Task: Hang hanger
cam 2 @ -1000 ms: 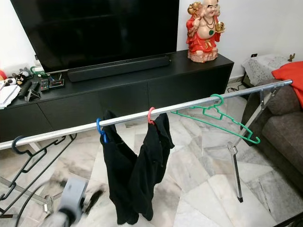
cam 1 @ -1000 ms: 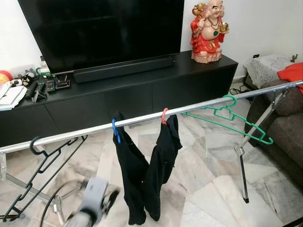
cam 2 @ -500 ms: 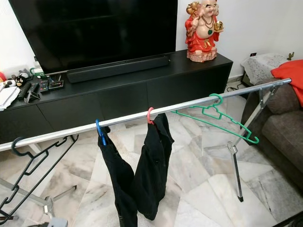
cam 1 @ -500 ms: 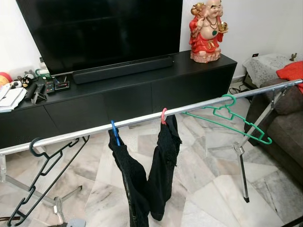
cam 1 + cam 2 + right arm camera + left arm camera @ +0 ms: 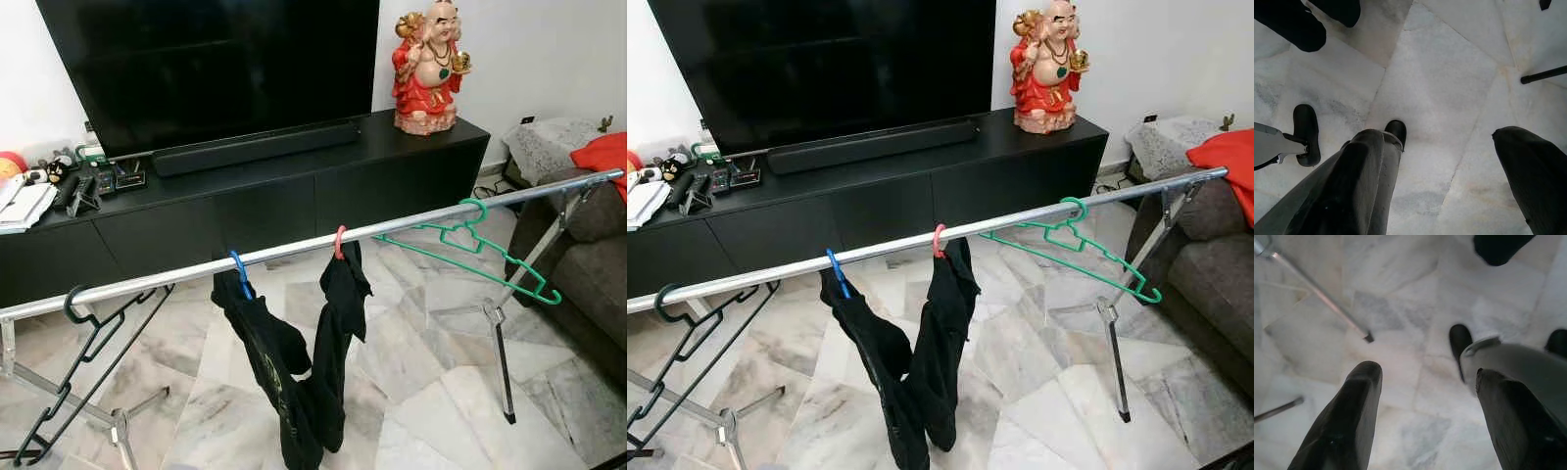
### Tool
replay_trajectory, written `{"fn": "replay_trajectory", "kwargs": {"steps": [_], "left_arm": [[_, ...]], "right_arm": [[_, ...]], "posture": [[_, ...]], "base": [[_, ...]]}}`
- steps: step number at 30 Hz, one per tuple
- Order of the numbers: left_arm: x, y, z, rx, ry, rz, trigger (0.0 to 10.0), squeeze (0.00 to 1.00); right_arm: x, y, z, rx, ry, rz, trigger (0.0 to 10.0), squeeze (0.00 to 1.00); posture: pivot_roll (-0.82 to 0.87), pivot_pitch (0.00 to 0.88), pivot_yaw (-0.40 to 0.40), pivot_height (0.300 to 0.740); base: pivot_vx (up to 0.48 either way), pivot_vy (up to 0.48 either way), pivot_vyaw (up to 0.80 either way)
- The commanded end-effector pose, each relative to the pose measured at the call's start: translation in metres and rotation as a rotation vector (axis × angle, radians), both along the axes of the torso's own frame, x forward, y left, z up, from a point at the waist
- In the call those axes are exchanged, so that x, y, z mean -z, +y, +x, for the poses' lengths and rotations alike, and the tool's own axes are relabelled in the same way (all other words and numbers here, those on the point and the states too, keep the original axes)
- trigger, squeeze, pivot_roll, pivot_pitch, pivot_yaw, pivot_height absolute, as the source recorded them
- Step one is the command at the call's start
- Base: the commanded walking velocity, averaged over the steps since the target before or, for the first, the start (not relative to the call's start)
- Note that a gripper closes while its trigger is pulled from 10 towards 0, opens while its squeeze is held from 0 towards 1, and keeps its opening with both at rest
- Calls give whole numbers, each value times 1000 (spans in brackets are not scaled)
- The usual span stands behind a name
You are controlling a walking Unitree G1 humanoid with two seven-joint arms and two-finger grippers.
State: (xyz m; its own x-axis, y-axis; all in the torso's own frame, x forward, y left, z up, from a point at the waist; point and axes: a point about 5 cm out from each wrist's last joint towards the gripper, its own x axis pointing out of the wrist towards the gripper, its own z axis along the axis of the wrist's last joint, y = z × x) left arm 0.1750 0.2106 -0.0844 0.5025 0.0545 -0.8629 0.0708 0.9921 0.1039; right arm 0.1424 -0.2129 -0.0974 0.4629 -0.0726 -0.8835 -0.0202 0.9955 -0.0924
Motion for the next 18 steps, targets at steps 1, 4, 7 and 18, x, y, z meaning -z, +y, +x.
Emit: {"fn": "replay_trajectory", "kwargs": {"steps": [1,4,7,18], "left_arm": [[3,1,-6,-24,16,-13,10000,0],[7,0,-14,-19,38,2,10000,0],[9,1,-21,-23,60,10,10000,0],[12,-1,-26,-25,77,6,10000,0]], "right_arm": [[1,1,-4,0,8,4,10000,0],[1,1,-2,-21,-5,-12,10000,0],[1,0,-3,-19,-1,-13,10000,0],[1,-1,-3,-26,1,-10,10000,0]], "posture": [[15,0,36,740],[13,0,33,740],[14,0,29,740],[13,0,20,740]], "base": [[0,0,0],[0,0,533],[0,0,800],[0,0,800]]}}
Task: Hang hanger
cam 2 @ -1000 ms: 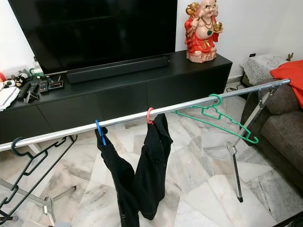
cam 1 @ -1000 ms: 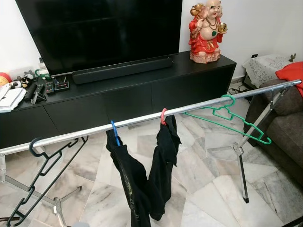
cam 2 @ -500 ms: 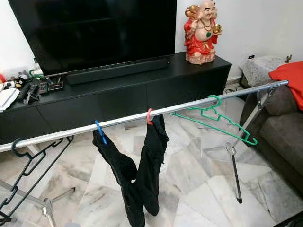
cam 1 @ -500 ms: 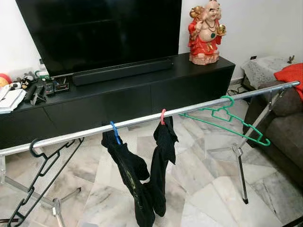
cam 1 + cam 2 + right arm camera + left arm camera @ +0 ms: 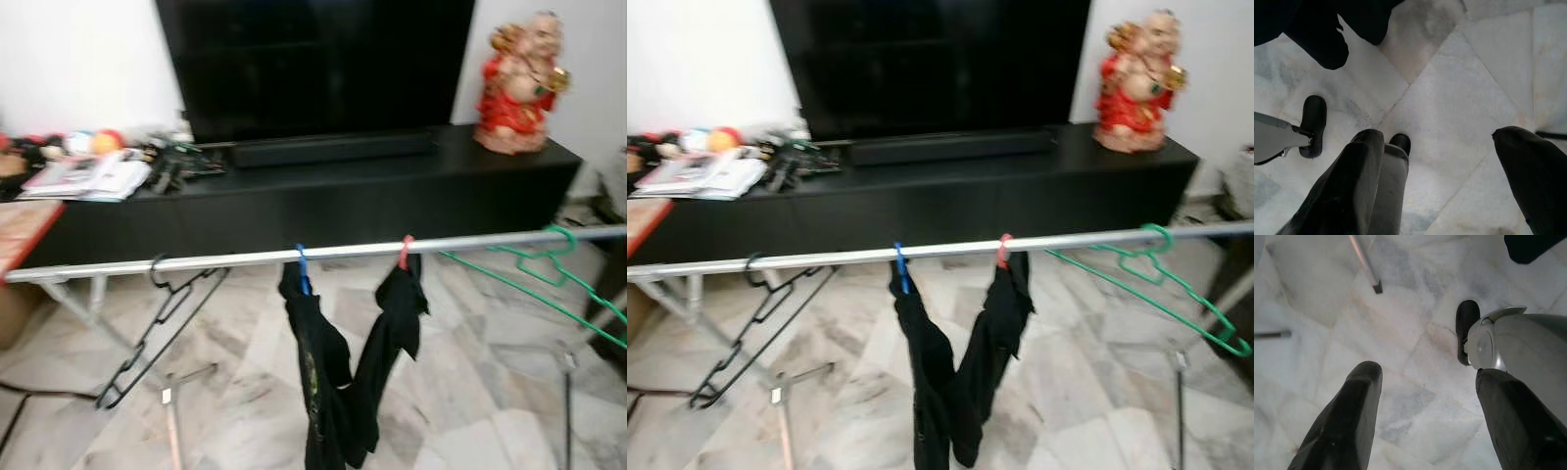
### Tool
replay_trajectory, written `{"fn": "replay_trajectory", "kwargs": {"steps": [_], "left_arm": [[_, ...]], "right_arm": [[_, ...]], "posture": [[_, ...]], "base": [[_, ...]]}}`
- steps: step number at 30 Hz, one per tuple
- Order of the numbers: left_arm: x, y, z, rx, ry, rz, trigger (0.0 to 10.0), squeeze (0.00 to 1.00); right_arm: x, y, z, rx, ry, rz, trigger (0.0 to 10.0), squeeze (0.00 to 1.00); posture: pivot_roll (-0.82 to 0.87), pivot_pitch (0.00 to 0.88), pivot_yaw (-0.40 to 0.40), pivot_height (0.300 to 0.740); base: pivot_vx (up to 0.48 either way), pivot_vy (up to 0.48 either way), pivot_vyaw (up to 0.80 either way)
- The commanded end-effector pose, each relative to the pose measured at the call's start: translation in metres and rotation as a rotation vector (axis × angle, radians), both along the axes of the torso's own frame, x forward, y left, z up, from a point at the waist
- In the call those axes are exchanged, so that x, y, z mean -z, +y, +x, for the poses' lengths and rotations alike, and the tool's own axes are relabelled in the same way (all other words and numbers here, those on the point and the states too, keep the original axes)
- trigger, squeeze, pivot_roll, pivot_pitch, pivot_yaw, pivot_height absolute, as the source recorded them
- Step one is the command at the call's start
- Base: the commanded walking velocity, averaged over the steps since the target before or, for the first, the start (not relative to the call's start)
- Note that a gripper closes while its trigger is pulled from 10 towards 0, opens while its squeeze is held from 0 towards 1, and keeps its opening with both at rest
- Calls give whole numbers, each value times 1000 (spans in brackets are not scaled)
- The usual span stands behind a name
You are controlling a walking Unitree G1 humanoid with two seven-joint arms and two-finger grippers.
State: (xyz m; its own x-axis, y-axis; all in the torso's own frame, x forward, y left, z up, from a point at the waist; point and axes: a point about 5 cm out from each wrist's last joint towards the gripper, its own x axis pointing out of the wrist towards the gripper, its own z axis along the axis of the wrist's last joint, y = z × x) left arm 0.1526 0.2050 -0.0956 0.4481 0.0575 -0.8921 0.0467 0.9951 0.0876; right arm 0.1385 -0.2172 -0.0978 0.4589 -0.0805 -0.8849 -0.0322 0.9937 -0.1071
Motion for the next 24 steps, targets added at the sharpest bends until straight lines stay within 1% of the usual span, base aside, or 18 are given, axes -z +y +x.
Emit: {"fn": "replay_trajectory", "kwargs": {"steps": [1,3,4,6,8,9,10,12,15,20,22,23,24], "left_arm": [[0,3,-2,7,15,17,10000,0],[0,-3,1,9,9,13,10000,0],[0,-3,1,9,9,13,10000,0],[1,-11,4,16,6,5,10000,0],[1,-16,5,30,5,3,10000,0],[1,-24,7,41,2,-4,10000,0],[1,-24,7,41,2,-4,10000,0],[0,-32,10,45,-5,-14,10000,0],[0,-34,12,48,-8,-17,10000,0],[-2,-44,19,65,-16,-22,10000,0],[-1,-34,14,62,-10,-13,10000,0],[0,-22,8,58,-1,-3,10000,0],[1,-19,6,56,1,0,10000,0]], "right_arm": [[0,3,1,-15,-4,5,10000,0],[0,3,1,-16,-3,4,10000,0],[0,3,1,-16,-3,4,10000,0],[0,3,2,-11,-8,7,10000,0],[0,3,1,8,-13,12,10000,0],[0,3,1,25,-14,18,10000,0],[0,3,1,25,-14,18,10000,0],[0,2,1,26,-17,15,10000,0],[0,2,1,26,-17,13,10000,0],[0,3,2,31,-19,16,10000,0],[0,3,2,29,-18,16,10000,0],[0,3,2,26,-18,17,10000,0],[0,3,2,27,-18,18,10000,0]], "posture": [[15,0,15,740],[17,0,10,740],[17,0,10,740],[17,0,9,740],[17,0,9,740],[14,0,9,740],[14,0,9,740],[13,0,9,740],[14,0,9,740],[12,0,10,740],[12,0,10,740],[12,0,11,740],[13,0,10,740]], "base": [[0,0,800],[0,0,800],[0,0,800],[0,0,800],[0,0,0],[0,0,0],[0,0,0],[0,0,0],[162,0,0],[256,0,0],[257,0,0],[259,0,0],[251,0,0]]}}
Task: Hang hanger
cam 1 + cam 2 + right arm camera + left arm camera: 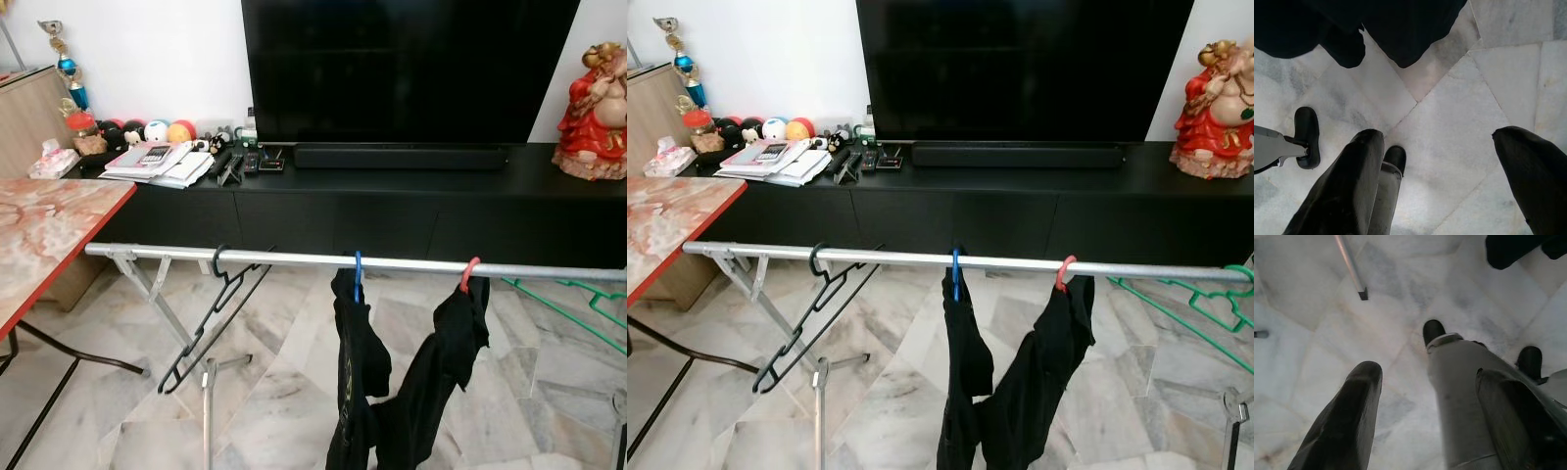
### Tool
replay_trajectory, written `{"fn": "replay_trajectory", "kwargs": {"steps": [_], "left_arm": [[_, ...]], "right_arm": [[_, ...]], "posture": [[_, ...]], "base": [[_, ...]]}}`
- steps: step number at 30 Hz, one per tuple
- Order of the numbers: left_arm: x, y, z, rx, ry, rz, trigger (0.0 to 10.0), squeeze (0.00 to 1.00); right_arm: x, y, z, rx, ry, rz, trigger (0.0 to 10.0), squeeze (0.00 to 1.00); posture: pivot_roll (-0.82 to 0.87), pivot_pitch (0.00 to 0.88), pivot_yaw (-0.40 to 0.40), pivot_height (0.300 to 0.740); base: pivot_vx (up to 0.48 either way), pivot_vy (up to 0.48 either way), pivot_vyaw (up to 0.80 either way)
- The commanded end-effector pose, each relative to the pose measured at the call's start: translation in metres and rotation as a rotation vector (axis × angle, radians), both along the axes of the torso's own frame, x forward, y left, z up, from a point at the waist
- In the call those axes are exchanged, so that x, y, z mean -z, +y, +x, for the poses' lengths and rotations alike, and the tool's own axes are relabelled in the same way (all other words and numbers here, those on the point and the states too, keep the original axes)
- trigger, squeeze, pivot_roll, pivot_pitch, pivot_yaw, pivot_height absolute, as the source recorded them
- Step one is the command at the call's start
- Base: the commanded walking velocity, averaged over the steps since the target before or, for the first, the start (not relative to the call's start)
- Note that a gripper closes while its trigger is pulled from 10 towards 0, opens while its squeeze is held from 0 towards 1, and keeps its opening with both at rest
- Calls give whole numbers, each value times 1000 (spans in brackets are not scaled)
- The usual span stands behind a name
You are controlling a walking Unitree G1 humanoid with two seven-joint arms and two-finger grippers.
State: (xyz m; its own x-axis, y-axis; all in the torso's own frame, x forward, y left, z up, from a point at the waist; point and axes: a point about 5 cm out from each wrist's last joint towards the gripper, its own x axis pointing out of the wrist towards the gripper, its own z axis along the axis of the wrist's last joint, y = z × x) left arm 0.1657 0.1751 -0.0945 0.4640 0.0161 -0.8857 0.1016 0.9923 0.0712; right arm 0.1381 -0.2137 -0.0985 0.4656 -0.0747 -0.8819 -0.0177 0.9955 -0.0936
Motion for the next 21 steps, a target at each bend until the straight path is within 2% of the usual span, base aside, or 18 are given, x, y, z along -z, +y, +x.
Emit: {"fn": "replay_trajectory", "kwargs": {"steps": [1,6,21], "left_arm": [[2,12,-7,-1,18,19,10000,0],[1,18,-9,-7,15,20,10000,0],[0,14,-4,-4,8,1,10000,0]], "right_arm": [[-1,-1,2,14,-9,5,10000,0],[-1,0,3,12,-9,7,10000,0],[-2,-1,4,1,-15,0,10000,0]], "posture": [[13,0,10,740],[14,3,10,740],[14,5,9,740]], "base": [[251,0,0],[256,0,0],[0,0,0]]}}
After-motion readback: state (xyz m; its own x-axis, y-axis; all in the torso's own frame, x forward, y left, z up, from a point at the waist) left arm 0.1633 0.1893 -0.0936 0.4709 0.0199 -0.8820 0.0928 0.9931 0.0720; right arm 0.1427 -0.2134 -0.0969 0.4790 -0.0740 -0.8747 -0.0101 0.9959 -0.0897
